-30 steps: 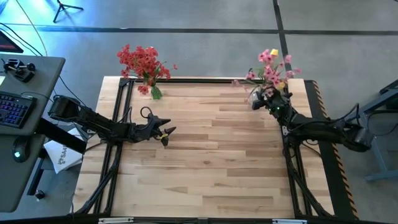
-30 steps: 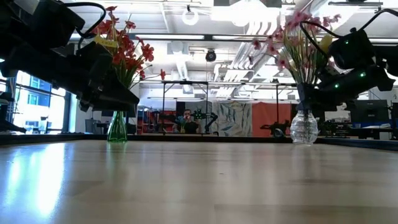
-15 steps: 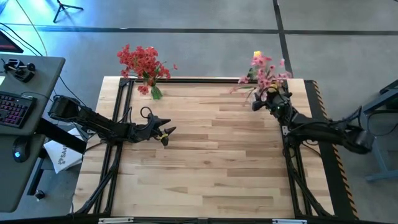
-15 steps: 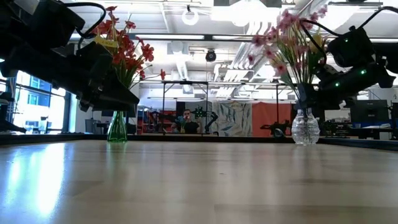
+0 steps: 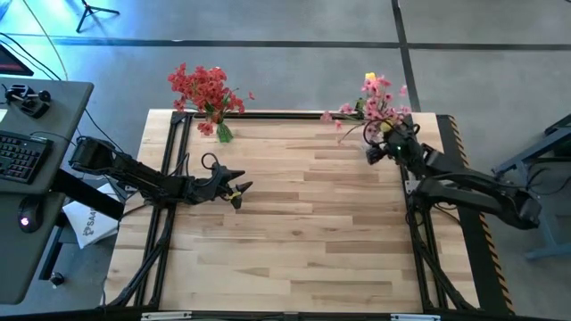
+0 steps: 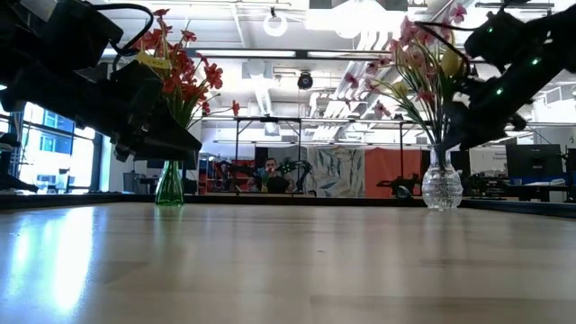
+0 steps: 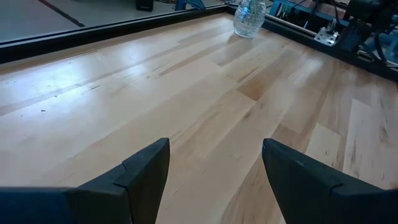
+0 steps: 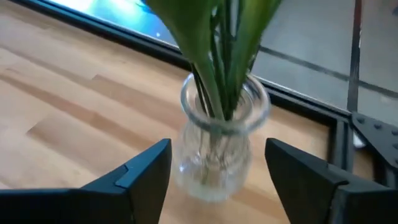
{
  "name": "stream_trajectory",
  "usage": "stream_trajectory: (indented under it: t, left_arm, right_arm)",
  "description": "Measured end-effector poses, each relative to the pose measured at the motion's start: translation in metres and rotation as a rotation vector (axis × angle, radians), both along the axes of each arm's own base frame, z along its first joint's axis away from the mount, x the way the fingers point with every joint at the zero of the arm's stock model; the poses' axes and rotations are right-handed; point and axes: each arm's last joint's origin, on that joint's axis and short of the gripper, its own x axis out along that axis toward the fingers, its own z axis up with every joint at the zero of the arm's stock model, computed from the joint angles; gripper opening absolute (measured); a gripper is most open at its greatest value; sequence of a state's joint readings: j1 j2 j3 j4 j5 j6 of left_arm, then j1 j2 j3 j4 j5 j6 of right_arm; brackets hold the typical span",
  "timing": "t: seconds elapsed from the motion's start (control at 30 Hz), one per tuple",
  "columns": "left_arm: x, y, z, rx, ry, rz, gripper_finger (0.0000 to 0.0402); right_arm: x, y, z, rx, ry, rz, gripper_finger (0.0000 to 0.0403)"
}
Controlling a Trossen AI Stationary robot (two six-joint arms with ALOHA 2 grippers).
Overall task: Sort flowers into vase by color
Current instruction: Return to Home Position
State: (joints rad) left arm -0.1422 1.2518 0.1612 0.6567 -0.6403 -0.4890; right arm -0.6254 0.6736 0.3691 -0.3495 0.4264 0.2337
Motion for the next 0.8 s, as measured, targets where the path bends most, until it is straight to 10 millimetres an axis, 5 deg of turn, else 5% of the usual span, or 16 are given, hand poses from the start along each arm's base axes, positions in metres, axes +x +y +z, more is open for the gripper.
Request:
stream_trajectory:
  t: [0.27,0.6,0.8]
  left_arm:
    - [0.0,0.0,0.0,0.001,0.001,-0.001,0.0243]
    - [0.0,0.0,0.0,0.015,0.011,-0.009,0.0243]
    - [0.0,-0.001,0.0,0.015,0.012,-0.015,0.0243]
  right_arm:
    - [-0.002,0.025,0.014,0.054,-0.182,0.058,0.02]
    - [0.026,0.075,-0.006,0.062,-0.441,0.661,0.0091]
    - [0.025,0.099,-0.018,-0.025,-0.598,0.974,0.0023]
